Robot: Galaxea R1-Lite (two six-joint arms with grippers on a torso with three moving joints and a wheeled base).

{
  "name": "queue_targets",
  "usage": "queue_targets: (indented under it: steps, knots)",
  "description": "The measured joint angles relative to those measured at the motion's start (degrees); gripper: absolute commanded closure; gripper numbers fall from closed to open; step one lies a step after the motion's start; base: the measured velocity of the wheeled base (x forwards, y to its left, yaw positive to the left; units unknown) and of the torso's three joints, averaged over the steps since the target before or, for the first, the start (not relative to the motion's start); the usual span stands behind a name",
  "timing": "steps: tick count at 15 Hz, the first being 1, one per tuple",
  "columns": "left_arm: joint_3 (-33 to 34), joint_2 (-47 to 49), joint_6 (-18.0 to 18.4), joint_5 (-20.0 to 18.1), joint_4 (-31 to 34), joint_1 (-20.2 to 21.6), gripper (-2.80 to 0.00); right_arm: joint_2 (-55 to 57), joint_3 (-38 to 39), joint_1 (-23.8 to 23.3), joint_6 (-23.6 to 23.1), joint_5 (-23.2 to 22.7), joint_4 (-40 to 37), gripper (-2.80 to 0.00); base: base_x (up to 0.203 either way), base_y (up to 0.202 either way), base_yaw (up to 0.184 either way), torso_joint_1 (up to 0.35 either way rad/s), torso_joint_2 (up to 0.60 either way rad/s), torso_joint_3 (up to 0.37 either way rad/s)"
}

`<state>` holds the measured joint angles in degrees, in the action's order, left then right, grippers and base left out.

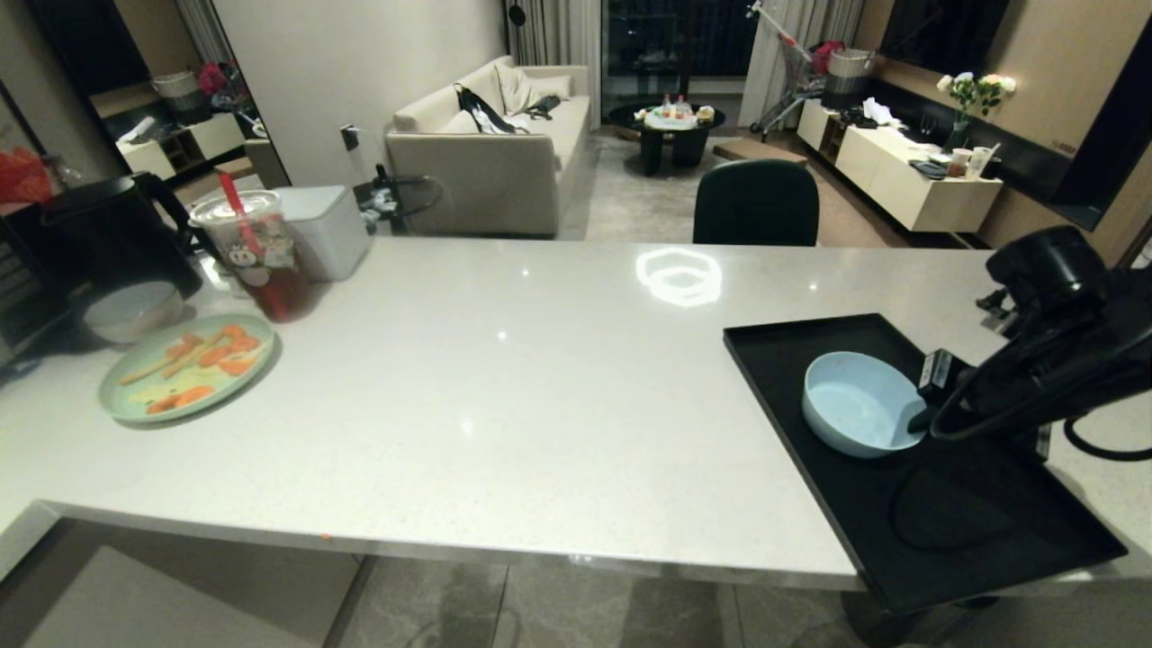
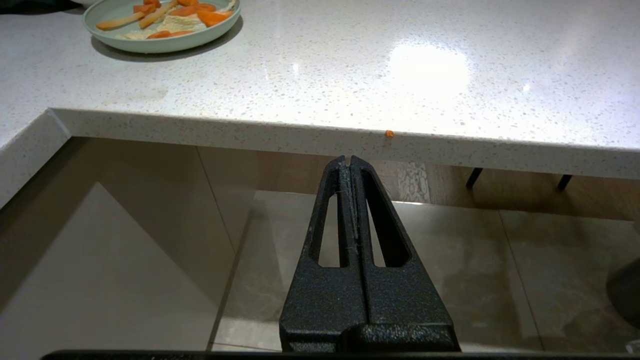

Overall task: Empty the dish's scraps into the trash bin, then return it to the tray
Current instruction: Put the bowl back to the table

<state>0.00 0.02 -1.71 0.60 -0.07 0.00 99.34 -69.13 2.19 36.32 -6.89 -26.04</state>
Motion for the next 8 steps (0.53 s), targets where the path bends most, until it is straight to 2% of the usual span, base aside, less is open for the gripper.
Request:
queue_targets:
  steps: [8]
  knots:
    - [0.00,0.00,-0.02,0.00,0.02,0.00,0.00,-2.04,0.55,0.15,-0.32,-1.38,-2.01,0.00,0.000,0.000,0.000,0.000,0.00,0.000]
